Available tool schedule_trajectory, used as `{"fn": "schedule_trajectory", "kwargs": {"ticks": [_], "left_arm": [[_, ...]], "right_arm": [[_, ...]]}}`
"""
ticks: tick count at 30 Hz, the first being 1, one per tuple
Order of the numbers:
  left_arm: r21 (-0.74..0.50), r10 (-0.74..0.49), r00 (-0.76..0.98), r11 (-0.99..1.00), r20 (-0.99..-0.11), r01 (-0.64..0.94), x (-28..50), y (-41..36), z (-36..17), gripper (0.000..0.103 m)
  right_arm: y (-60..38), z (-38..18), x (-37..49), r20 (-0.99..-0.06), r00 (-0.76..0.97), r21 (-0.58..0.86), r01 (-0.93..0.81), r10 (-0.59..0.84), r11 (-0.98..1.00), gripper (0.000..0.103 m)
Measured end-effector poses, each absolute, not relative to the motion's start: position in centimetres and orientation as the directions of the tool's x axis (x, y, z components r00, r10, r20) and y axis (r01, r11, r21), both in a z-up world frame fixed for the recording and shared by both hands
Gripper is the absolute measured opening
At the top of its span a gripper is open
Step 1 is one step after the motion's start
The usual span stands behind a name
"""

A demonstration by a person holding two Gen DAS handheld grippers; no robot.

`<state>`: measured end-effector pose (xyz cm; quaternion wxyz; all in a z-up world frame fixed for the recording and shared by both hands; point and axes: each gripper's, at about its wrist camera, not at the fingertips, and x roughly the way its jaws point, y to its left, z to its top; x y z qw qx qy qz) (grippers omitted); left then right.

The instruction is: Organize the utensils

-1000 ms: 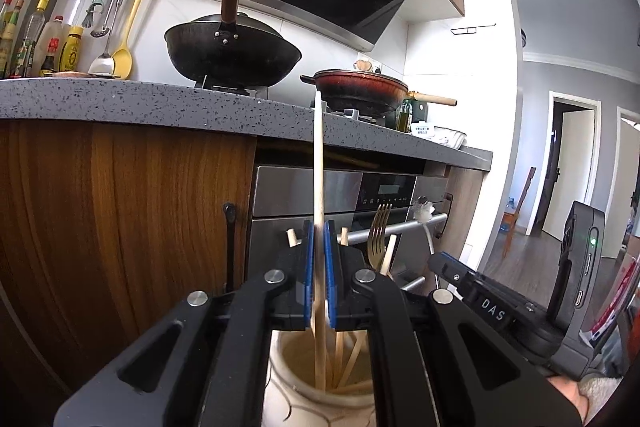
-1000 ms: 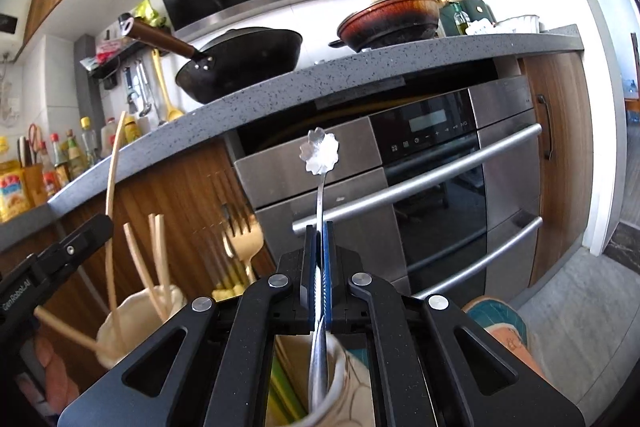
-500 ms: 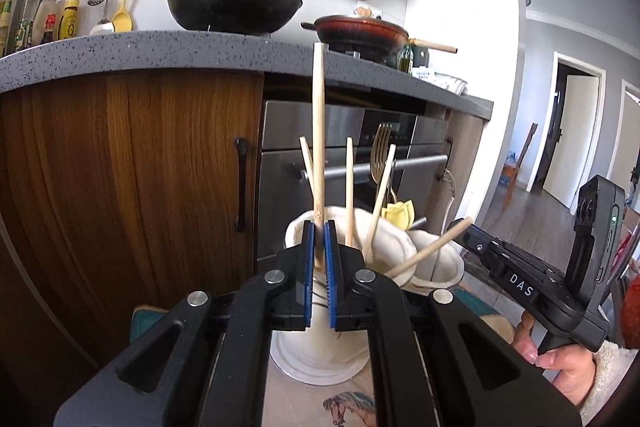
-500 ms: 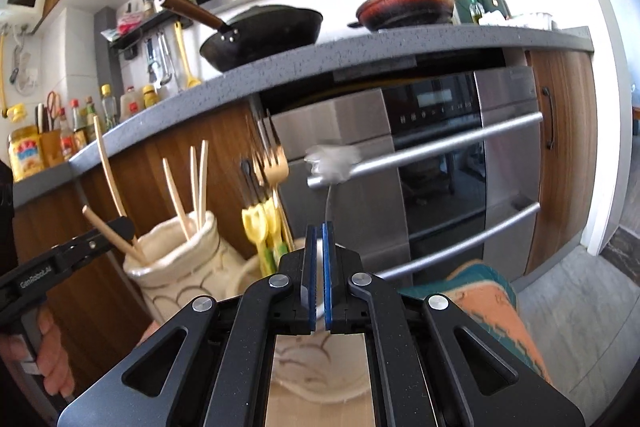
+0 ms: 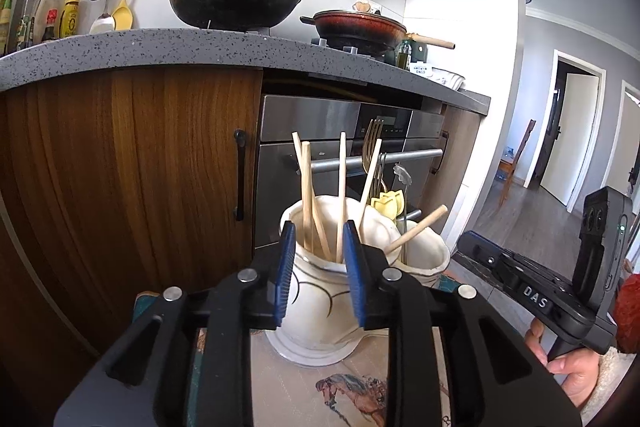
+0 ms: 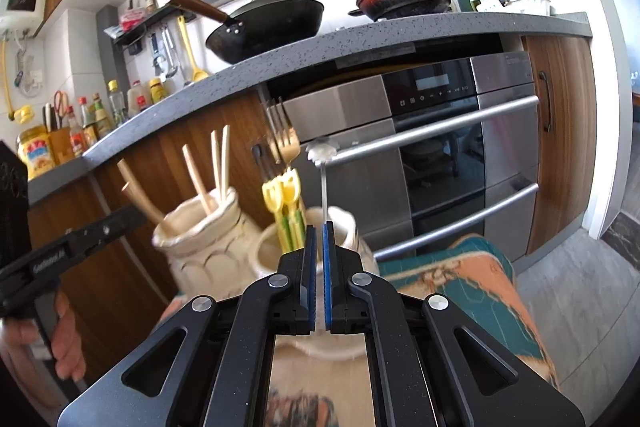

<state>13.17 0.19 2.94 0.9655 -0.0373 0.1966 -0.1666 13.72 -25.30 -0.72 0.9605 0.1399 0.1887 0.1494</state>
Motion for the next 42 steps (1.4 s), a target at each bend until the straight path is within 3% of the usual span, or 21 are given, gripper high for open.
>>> {"fn": "schedule_trajectory", "kwargs": {"ticks": [4,6,12,21,30,33,42], "left_arm": [[-0.119,-0.32,0.864,0.947,-0.389,0.297,11.5,0.7,2.4,0.031],[-0.1,-0.301,0.863,0.953,-0.407,0.285,10.4,0.9,1.6,0.039],[-0.071,-0.275,0.84,0.959,-0.467,0.275,7.6,0.9,-0.7,0.048],[-0.072,-0.24,0.853,0.97,-0.463,0.234,3.8,1.4,-0.3,0.072],[-0.038,-0.215,0.883,0.975,-0.419,0.219,0.9,0.8,1.6,0.097],[-0.012,-0.211,0.893,0.974,-0.398,0.225,0.2,0.2,2.0,0.097],[-0.021,-0.207,0.9,0.976,-0.384,0.216,-0.1,0.3,2.2,0.097]], "right_arm": [[-24.9,-1.6,11.8,-0.389,0.856,0.265,-0.249,0.34,0.932,0.006],[-24.7,-2.3,11.0,-0.431,0.835,0.246,-0.255,0.341,0.935,0.013],[-24.2,-3.3,8.9,-0.49,0.812,0.186,-0.258,0.317,0.948,0.026],[-23.7,0.2,5.1,-0.407,0.86,0.113,-0.287,0.308,0.951,0.061],[-23.1,2.0,1.9,-0.357,0.885,0.045,-0.303,0.298,0.952,0.083],[-23.4,2.4,1.3,-0.345,0.895,0.044,-0.287,0.284,0.957,0.092],[-24.1,2.6,1.0,-0.32,0.911,0.07,-0.249,0.258,0.966,0.097]]}}
